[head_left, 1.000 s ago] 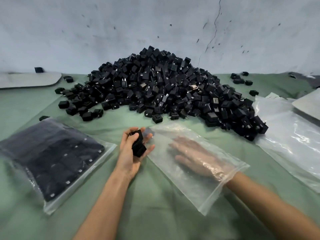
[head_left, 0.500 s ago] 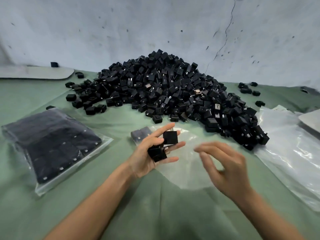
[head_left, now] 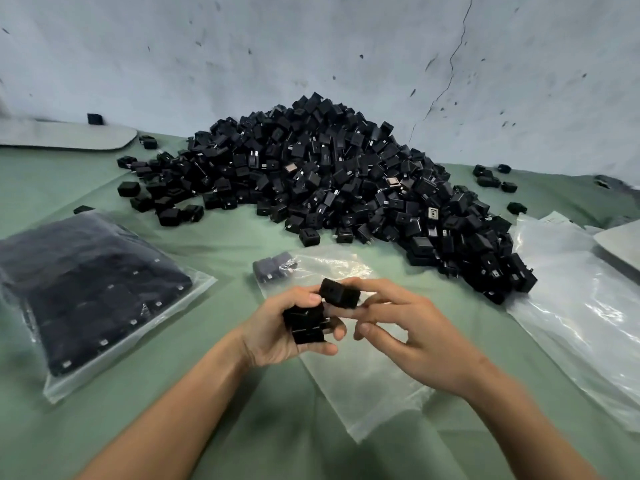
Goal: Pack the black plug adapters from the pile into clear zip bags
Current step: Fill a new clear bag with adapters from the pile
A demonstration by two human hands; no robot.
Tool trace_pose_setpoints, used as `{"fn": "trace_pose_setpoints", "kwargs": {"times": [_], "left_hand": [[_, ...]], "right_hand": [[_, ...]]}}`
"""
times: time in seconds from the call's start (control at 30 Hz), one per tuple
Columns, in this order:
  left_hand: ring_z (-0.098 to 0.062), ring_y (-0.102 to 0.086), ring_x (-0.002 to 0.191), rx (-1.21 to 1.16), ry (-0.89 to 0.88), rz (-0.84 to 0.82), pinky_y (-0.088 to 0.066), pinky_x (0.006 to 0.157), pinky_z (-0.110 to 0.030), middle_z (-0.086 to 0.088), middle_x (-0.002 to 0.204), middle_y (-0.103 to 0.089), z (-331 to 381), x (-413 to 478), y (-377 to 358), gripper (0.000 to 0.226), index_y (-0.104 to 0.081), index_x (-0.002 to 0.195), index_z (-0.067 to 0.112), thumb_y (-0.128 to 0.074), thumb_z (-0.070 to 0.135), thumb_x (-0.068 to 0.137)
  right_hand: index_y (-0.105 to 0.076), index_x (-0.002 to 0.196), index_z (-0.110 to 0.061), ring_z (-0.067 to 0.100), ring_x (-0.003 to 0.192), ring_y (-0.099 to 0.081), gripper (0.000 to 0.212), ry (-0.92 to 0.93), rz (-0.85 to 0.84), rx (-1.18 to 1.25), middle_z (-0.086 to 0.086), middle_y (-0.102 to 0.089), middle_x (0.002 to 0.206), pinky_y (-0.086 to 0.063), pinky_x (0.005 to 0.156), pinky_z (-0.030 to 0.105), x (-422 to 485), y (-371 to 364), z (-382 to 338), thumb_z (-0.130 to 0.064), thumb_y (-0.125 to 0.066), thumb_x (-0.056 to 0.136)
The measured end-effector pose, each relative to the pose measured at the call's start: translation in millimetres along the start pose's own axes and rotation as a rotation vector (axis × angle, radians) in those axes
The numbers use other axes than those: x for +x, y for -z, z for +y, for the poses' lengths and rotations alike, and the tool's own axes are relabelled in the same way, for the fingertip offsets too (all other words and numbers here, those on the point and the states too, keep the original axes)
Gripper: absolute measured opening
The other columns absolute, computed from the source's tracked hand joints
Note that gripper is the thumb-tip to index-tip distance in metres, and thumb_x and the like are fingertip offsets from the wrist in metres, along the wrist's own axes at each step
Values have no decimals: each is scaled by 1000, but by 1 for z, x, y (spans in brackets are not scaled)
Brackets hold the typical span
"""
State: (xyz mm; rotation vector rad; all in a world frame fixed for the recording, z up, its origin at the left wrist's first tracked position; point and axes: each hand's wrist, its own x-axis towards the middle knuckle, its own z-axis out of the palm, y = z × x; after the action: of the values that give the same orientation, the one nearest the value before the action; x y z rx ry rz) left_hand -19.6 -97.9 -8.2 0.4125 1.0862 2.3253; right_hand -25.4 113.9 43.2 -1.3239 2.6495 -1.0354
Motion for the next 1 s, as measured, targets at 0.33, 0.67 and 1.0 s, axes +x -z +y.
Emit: {"fn": "trace_pose_setpoints", "kwargs": {"times": [0.33,0.67,1.0], "left_hand": [[-17,-59,72,222,119,23,-56,57,-29,-8,92,-67,-4,2,-9,46,-56,119,4,-59,21,77],[-21,-59,75,396,58,-17,-55,55,-30,-11,95,-63,-9,2,-21,27,-65,108,11,-60,18,83],[-24,-61,72,440,47,93,-52,50,-30,-15,107,-65,-23,5,-25,30,-60,111,2,-52,9,83]], "right_hand": [[-75,91,-28,13,100,-58,19,-102,-75,172,-8,-60,101,-43,89,25,-10,15,-5,-15,-60,92],[-76,82,-36,12,89,-62,24,-231,9,49,-7,-61,98,-44,80,25,-80,45,5,-46,-55,88],[-73,81,-47,3,97,-59,18,-442,-45,-55,-16,-59,101,-42,86,19,-114,20,11,-30,-68,85]]}}
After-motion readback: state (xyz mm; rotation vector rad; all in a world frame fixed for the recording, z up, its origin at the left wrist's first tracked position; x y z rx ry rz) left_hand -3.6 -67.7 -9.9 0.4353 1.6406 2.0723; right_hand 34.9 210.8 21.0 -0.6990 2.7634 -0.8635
